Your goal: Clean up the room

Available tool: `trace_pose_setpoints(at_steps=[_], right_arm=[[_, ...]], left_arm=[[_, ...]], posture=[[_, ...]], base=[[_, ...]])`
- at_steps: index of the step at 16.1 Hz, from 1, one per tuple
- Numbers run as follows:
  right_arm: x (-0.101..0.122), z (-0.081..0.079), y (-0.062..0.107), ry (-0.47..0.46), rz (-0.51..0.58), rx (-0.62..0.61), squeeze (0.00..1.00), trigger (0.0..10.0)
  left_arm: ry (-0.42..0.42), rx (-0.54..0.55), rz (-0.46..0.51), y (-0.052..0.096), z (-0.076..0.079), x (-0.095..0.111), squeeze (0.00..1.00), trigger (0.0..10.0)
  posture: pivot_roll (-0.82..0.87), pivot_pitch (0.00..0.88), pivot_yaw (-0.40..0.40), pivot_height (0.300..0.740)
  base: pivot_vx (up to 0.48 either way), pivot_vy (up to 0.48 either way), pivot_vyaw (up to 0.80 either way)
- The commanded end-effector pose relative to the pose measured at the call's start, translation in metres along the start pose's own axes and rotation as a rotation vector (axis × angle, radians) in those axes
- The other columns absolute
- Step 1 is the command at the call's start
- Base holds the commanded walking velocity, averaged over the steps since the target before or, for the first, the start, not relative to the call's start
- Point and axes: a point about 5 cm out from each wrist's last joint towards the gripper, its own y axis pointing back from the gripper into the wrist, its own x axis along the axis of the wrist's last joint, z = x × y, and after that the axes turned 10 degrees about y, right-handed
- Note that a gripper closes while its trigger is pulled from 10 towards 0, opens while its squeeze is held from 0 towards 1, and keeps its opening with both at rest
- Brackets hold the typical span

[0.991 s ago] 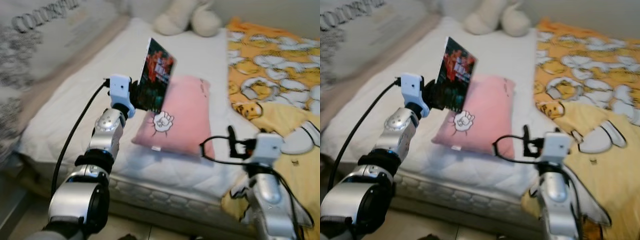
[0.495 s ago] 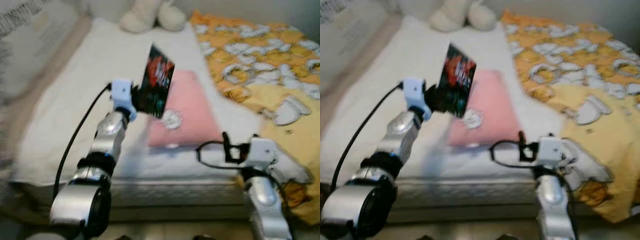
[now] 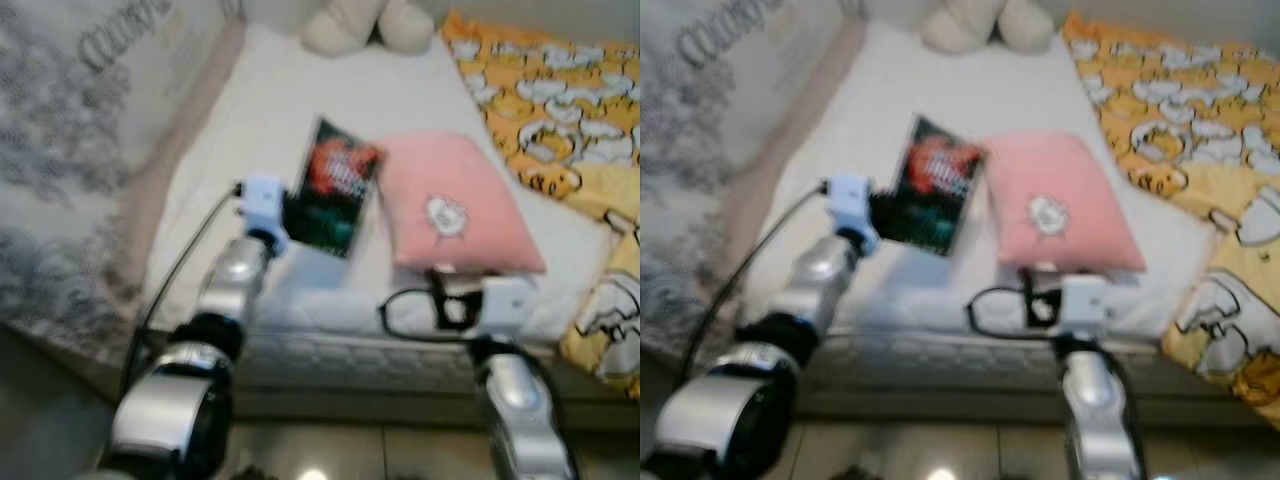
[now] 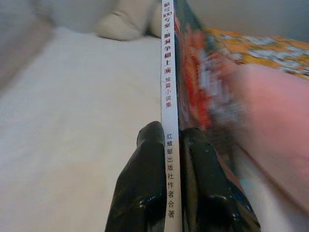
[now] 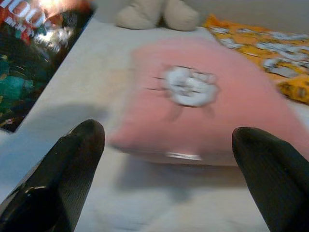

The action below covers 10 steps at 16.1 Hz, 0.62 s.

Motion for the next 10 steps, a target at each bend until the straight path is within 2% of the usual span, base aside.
trace_pose_setpoints(at_steps=[1,10], right_arm=[[0.0005,0.009,0.0007,0.013,0.005,-0.022,0.0,10.0],[-0.0023,0.0074,0.0039,0.022,-0.003,-0.003,0.0,10.0]], left_arm=[[-0.001,-0.006,0.051,-0.0058,0.0074,0.0126,0.0,10.0],[0.056,0.037,0.023,-0.008,0.0157,0.0044,0.0,10.0]], posture=[[-0.09,0.0,0.019,0.74],[-0.1,0.0,0.024,0.74]], base=[[0.0,0.0,0.0],[0.438,0.0,0.0]])
